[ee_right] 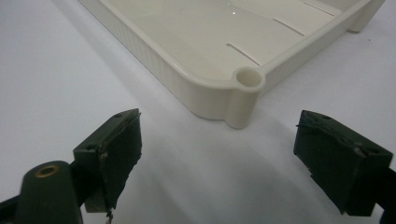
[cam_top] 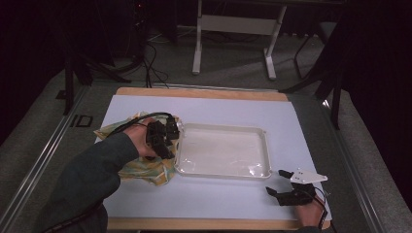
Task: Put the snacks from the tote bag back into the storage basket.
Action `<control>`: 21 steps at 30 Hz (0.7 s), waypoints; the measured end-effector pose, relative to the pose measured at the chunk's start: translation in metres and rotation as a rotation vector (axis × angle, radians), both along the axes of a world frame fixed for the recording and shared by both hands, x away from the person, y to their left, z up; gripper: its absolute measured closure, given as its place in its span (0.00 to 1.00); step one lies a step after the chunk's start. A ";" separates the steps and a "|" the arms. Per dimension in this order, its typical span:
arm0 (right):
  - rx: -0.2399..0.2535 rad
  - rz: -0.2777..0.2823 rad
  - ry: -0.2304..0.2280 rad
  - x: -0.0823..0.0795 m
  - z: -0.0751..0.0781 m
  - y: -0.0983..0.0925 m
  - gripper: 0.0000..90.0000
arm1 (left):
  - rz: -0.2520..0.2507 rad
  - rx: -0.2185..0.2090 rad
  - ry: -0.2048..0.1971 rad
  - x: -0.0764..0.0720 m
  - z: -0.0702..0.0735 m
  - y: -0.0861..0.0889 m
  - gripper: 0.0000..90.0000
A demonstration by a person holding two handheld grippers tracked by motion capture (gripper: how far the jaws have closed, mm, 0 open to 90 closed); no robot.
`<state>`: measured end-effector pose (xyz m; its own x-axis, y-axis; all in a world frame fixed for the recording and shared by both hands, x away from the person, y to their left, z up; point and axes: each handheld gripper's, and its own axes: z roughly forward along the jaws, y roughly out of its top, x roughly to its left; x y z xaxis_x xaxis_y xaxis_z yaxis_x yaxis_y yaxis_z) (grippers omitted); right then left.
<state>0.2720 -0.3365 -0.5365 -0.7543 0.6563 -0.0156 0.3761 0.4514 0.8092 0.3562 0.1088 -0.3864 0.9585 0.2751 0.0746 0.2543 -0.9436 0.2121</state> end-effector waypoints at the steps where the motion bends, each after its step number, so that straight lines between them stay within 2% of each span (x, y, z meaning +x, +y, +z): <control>1: 0.000 0.000 0.000 0.000 0.000 0.000 0.17 | 0.004 -0.003 -0.001 0.001 0.001 0.000 0.59; 9: 0.000 0.001 -0.001 0.000 0.000 0.000 0.17 | 0.007 0.016 -0.006 0.005 0.008 0.000 0.60; 21: 0.004 0.000 0.001 0.000 0.000 0.000 0.17 | 0.037 0.027 -0.013 0.013 0.017 0.003 0.60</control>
